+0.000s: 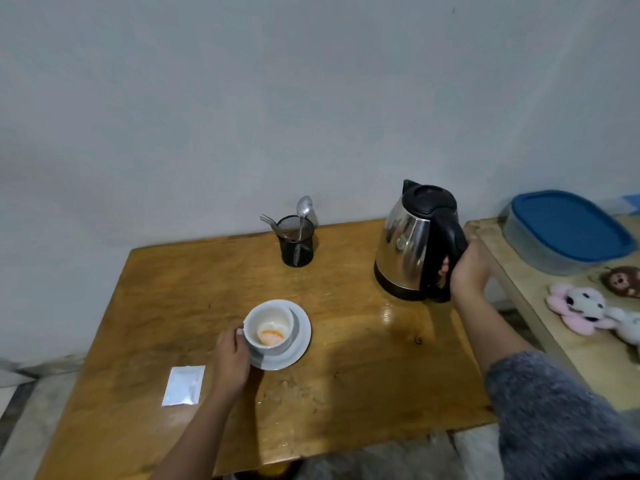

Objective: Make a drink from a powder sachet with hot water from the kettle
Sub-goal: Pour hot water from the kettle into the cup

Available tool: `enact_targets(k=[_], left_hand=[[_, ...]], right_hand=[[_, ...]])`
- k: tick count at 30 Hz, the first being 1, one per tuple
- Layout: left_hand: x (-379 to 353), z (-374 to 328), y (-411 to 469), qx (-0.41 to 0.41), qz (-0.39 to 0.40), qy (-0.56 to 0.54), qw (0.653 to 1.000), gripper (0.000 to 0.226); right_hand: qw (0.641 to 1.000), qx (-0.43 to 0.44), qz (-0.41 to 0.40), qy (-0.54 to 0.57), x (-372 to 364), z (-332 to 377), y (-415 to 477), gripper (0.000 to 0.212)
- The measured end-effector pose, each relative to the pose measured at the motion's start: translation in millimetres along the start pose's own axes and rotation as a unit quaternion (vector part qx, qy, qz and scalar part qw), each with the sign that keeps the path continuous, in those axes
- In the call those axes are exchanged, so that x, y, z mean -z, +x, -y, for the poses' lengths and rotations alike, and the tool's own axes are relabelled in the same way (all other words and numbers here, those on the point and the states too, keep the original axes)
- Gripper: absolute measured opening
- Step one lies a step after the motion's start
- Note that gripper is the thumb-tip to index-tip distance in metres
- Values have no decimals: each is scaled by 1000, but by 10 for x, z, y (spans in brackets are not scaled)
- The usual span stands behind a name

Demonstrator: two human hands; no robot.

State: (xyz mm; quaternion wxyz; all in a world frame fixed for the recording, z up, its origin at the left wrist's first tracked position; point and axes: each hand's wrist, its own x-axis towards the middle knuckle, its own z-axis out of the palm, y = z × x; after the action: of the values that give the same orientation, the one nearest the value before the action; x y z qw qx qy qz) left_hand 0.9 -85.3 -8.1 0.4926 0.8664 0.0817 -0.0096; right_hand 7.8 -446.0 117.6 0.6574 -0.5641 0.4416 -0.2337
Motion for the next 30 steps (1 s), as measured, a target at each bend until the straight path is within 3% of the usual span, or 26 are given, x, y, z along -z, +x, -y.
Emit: enact_targets(k=[7, 17, 21, 30], left_hand=[[42, -32, 48, 23, 35, 8, 999, 24], [145, -133, 107, 33, 81, 31, 996, 23], [197, -155, 106, 20, 98, 39, 994, 28], [314, -214, 136, 43, 151, 45, 987, 27]], right_hand=[[999, 27, -28, -30, -132, 335, -131, 37], [975, 189, 15, -118, -328, 883, -518, 46], [936, 269, 59, -219, -496, 918, -741, 53], [781, 342, 191, -486, -1048, 648, -1336, 43]])
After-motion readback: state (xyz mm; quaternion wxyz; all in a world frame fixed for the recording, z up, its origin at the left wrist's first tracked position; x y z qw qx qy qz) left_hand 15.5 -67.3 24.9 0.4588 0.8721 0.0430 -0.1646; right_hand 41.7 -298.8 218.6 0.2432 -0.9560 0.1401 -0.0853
